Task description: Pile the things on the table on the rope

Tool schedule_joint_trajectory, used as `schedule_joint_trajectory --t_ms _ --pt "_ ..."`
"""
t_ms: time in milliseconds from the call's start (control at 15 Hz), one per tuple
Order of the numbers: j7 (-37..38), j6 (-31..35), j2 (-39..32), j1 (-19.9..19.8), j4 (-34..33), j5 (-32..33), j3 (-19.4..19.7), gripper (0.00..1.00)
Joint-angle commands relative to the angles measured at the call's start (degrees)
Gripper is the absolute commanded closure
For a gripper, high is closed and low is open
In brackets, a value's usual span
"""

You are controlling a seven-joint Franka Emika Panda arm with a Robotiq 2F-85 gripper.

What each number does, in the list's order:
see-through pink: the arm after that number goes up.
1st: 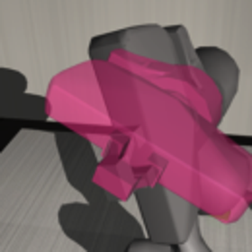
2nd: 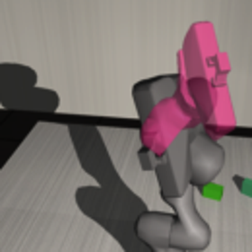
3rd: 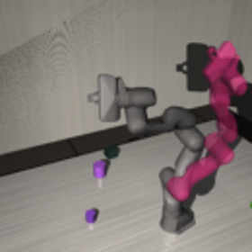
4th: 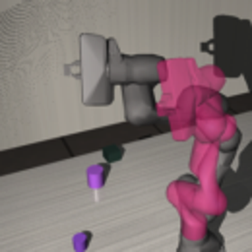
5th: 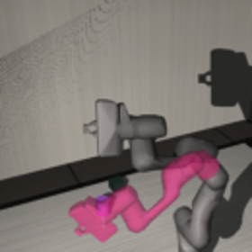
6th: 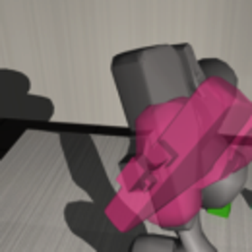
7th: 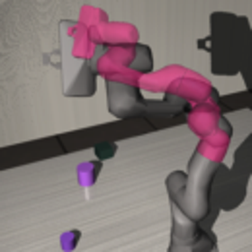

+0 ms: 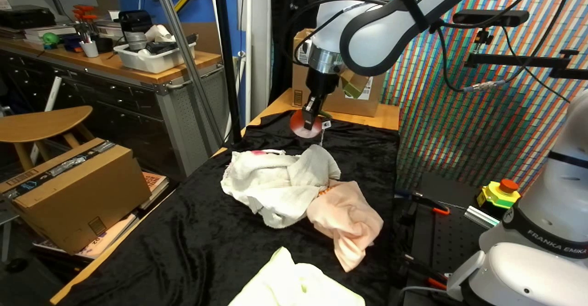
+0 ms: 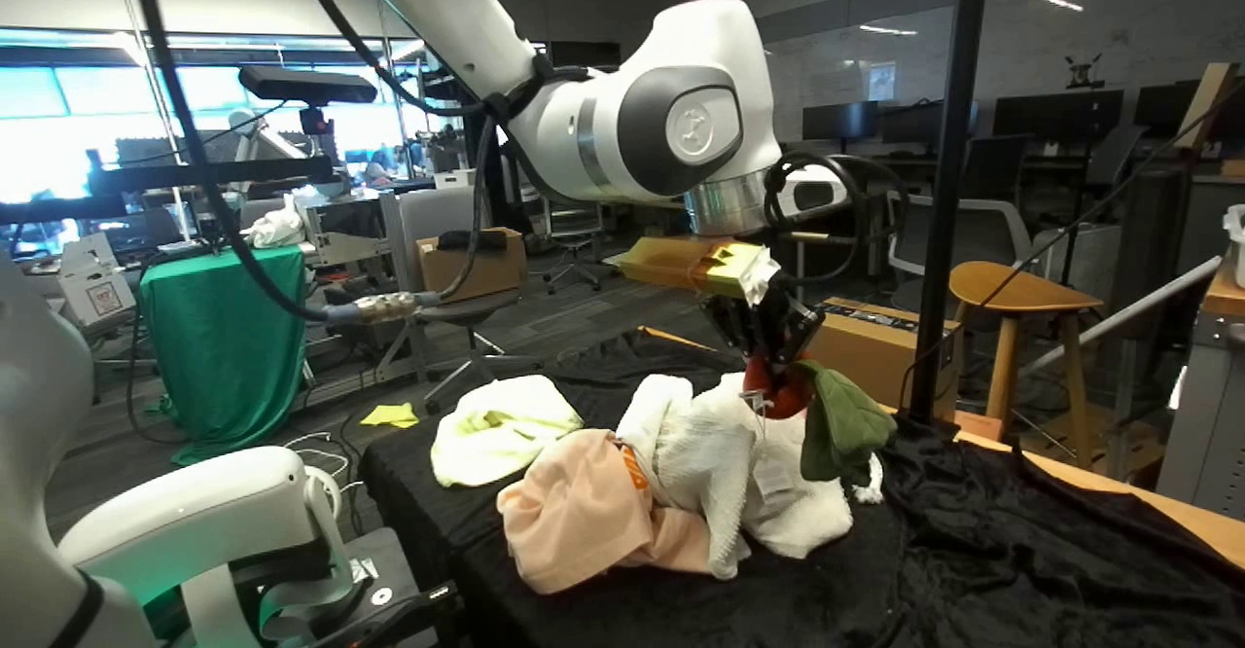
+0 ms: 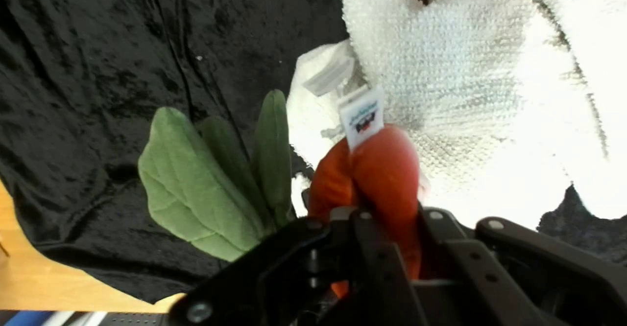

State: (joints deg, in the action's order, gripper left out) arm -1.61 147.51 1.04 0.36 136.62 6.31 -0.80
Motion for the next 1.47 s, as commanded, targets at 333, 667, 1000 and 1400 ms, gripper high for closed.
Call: schedule_joint_trajectory --t_ms 333,667,1000,1400 --pt "-15.76 -1.54 -14.85 -0.20 -11.39 -10.76 -2.37 0.91" --pt "-18.27 -3.18 -19.49 -0.70 -15.11 -10.29 -4.51 0.91" --pt "-20.98 -5.94 -20.73 -0.84 -17.12 -10.15 -5.86 0.91" --pt "-23.91 -10.17 -21.85 -0.49 -18.27 -10.27 -7.64 0.91"
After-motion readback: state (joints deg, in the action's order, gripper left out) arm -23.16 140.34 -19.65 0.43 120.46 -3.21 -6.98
